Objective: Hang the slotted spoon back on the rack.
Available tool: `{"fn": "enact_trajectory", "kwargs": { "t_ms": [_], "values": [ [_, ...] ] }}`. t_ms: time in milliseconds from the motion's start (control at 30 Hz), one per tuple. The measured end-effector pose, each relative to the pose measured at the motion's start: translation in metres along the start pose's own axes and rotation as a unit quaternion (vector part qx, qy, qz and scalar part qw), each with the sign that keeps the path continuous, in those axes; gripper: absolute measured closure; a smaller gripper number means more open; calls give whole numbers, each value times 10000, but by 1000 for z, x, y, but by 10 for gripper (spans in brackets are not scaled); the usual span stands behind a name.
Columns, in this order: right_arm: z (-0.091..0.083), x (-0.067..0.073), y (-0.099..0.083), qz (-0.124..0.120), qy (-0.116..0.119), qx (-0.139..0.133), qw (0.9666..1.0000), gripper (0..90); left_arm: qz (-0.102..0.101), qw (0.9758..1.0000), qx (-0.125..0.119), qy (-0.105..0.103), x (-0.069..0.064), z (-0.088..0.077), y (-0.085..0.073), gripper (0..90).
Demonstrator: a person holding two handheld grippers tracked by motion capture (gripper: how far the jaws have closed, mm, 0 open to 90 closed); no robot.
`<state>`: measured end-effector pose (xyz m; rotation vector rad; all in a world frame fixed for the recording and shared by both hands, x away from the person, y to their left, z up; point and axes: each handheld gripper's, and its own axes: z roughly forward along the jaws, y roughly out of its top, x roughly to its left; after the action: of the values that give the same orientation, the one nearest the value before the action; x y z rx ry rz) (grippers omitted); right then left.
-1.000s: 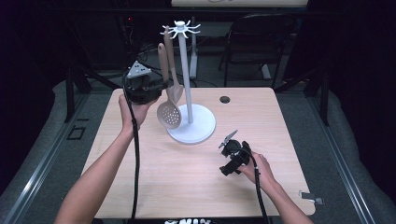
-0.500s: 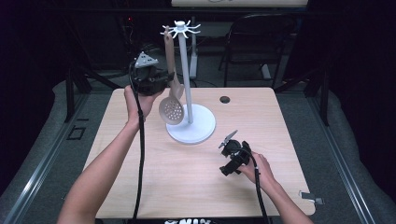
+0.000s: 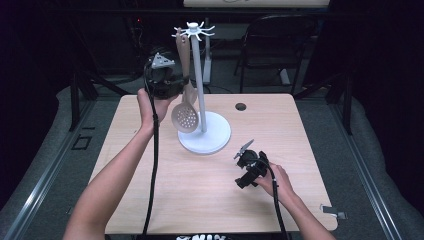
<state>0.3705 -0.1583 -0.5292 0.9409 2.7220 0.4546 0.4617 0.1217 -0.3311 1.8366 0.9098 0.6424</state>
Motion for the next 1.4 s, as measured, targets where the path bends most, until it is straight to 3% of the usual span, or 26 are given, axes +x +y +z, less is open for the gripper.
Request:
{"fn": "enact_trajectory", "kwargs": {
  "t_ms": [400, 700, 867, 1400],
  "values": [
    [0, 0, 0, 18, 35, -31, 10000, 100, -24, 10000, 12, -2, 0, 10, 2, 738],
    [0, 0, 0, 14, 33, -48, 10000, 101, -36, 10000, -64, -55, 0, 9, 0, 704],
    [-1, 1, 0, -18, -9, -15, 10000, 101, 30, 10000, -1, -38, -2, 5, 0, 617],
    [-1, 1, 0, 39, 14, -81, 10000, 100, 113, 9984, 531, -123, 1, -12, -14, 210]
  ]
}}
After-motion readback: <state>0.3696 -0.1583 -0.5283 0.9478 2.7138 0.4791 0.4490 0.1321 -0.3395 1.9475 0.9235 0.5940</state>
